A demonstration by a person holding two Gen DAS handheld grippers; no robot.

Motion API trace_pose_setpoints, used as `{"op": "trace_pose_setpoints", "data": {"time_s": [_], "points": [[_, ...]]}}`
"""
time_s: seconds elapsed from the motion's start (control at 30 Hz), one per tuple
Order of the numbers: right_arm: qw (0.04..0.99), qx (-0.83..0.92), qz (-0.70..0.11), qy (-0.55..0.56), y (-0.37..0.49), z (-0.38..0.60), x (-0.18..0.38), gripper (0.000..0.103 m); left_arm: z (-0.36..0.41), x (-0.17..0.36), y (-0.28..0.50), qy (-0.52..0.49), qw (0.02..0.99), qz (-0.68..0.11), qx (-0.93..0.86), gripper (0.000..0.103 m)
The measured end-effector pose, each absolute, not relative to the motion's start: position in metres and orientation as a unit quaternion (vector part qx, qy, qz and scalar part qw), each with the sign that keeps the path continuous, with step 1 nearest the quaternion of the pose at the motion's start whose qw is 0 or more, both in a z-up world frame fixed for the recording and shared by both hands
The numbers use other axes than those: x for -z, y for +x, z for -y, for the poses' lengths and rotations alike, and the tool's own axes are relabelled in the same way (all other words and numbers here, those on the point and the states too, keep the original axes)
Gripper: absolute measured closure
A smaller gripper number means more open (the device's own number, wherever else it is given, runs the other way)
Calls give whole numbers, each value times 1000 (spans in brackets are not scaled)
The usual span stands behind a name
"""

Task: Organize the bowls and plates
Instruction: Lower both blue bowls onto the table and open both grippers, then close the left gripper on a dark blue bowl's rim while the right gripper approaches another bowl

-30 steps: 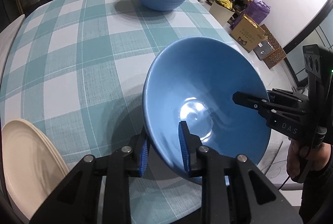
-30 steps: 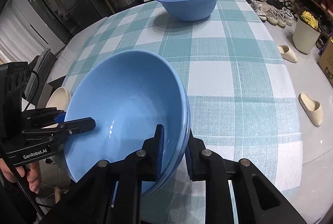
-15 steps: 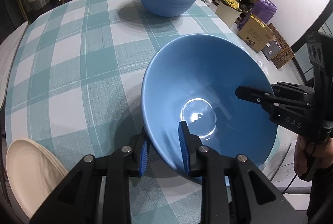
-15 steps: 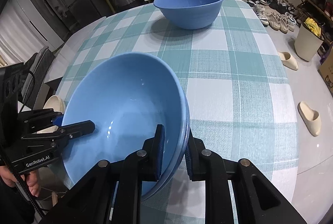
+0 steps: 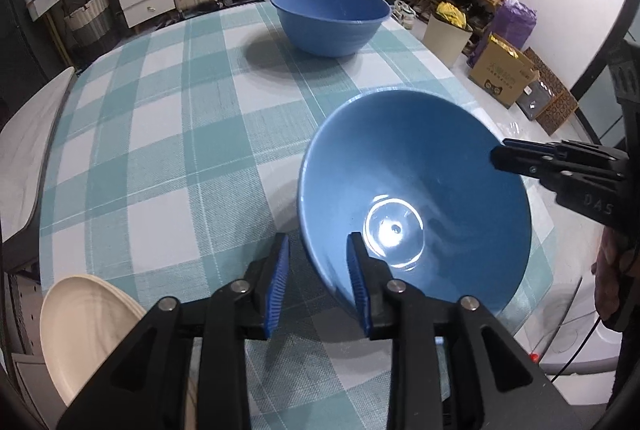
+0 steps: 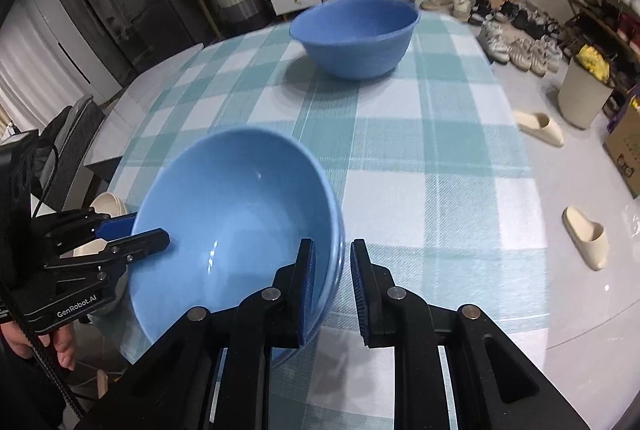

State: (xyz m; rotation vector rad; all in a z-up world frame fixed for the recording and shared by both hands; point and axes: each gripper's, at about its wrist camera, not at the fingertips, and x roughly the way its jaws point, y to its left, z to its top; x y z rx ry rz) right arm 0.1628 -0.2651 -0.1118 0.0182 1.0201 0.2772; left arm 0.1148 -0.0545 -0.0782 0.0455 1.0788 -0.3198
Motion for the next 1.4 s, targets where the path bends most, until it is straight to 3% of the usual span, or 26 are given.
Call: {"op": "trace_pose_setpoints", "data": {"time_s": [0.03,0.5,0.6,0.63,0.67,0.87,0.97,1.1,1.2,1.4], "points": [[866,-132,-482,10,161,266,107,85,52,76,115,17,847,-510,149,58],[902,-152,-403,12,138,257,18,82,27,36,114,-9,871,-478,114,47],[913,-143,-383,14,136,257,-3,71,25,27,118,-7,877,-469,105,39],[915,-143,-376,19,135,257,-9,68,25,25,120,-6,877,-469,106,30],[917,-146,-370,24,135,258,-15,57,25,23,122,-7,877,-467,110,26],[943,-128,-308,-11,136,256,-53,23,25,5,138,-12,885,-451,112,24],[955,-111,-274,2,143,265,-69,13,27,-1,154,-8,887,-449,106,11],[957,-115,-267,3,164,269,-80,12,32,-10,181,4,888,-448,108,11],[955,-126,-269,9,186,273,-85,12,35,-14,208,-7,885,-450,116,4],[950,-142,-279,10,236,284,-88,12,43,-5,262,13,878,-473,76,4]]}}
